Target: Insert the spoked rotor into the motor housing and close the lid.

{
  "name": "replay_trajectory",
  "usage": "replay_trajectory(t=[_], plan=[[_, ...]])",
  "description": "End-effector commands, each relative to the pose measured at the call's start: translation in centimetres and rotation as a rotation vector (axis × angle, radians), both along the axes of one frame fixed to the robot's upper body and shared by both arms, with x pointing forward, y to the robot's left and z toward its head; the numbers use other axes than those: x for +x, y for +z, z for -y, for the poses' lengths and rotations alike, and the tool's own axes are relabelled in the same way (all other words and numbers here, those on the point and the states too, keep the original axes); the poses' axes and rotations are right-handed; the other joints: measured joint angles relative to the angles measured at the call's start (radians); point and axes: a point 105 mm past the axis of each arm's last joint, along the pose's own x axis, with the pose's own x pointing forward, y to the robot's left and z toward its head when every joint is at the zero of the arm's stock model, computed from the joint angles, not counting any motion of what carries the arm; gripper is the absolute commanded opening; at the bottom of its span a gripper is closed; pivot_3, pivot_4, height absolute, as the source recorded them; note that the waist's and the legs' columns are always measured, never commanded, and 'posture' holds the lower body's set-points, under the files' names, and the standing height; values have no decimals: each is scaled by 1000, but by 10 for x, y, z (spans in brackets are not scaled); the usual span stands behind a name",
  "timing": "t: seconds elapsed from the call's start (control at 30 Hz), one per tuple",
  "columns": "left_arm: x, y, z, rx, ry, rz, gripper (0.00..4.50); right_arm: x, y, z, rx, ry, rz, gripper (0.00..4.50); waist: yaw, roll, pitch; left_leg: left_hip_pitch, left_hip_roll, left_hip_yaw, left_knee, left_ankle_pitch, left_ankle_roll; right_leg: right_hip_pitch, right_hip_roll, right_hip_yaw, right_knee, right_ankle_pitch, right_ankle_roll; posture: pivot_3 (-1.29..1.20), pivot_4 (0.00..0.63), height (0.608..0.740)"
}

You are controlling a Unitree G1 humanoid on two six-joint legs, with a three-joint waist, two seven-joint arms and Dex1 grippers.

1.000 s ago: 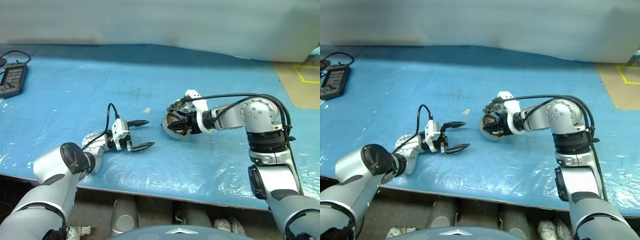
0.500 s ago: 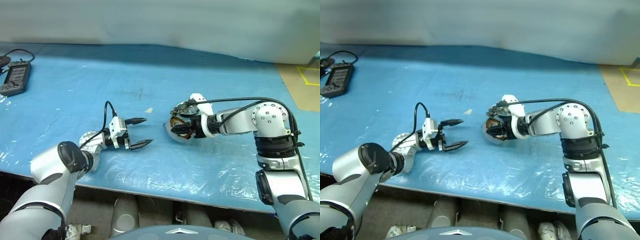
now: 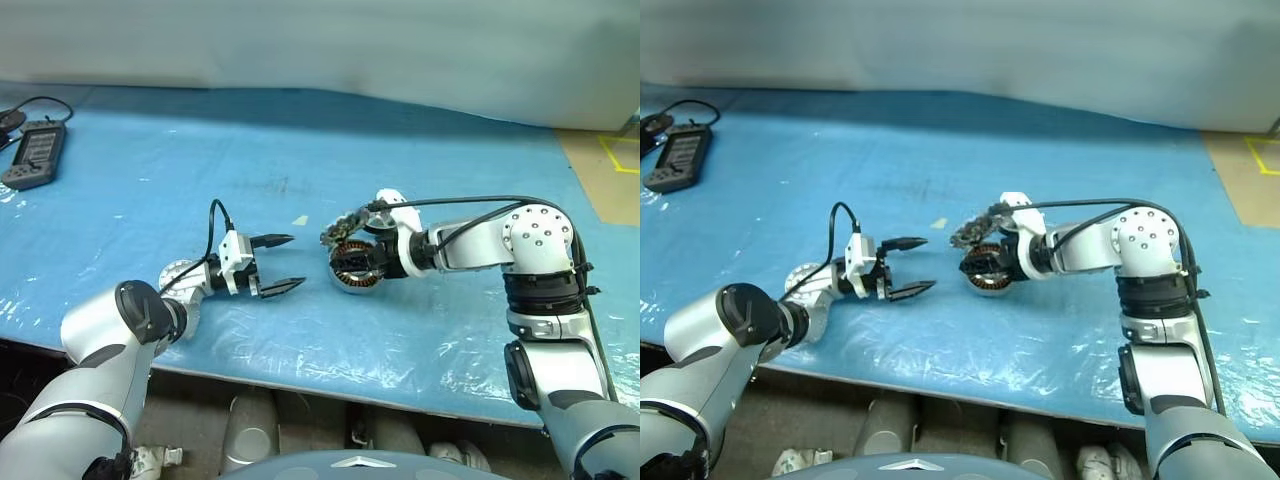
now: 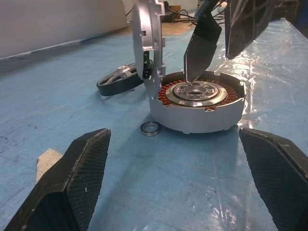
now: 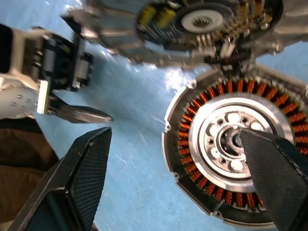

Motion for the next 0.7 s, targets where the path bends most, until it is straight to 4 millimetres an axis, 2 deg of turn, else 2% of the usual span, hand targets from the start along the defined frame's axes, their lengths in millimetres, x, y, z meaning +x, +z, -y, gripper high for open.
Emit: replay_trajectory(t=[0.03,0.17,0.3,0.37,0.43,0.53,0.6,0.7], plan=[[1,4,-3,-3,2,-5,4500,-5,21,-2,60,47,29,4464,0,0,0,0,0,0,0,0,0,0,0,0,0,0,0,0,150,740],[2,5,-3,2,-7,-7,4500,-14,32,4,69,89,54,4464,1,0,0,-1,-1,0,-2,0,0,0,0,0,-2,0,1,0,150,740],[2,7,-5,12,-17,-11,4500,-15,41,20,-26,79,175,4464,4,0,0,-2,-1,0,-2,0,0,0,0,-1,-4,0,1,0,150,740],[2,7,-8,18,-22,-17,4500,-13,45,29,-102,71,306,4464,6,0,0,-2,-1,0,-2,0,0,0,0,-2,-4,0,2,0,150,740],[1,7,-11,26,-26,-23,4500,-12,55,30,-62,94,422,4464,6,0,0,-4,-1,-1,-2,0,0,0,0,-2,-4,-1,4,0,150,740],[-1,6,-18,47,-40,-32,4500,-10,70,33,-24,188,693,4464,6,0,0,-4,-1,-2,-2,0,0,0,0,-2,-4,-2,5,0,150,740],[-2,7,-24,60,-47,-39,4500,-9,62,48,-123,349,828,4464,8,-1,0,-5,-2,-3,-1,0,0,0,-1,-2,-4,-2,6,0,150,740],[-3,7,-29,77,-50,-43,4500,-2,44,77,-305,482,855,4464,5,-1,0,-6,-1,-4,0,0,0,0,-2,-2,-5,-1,8,0,150,740]])
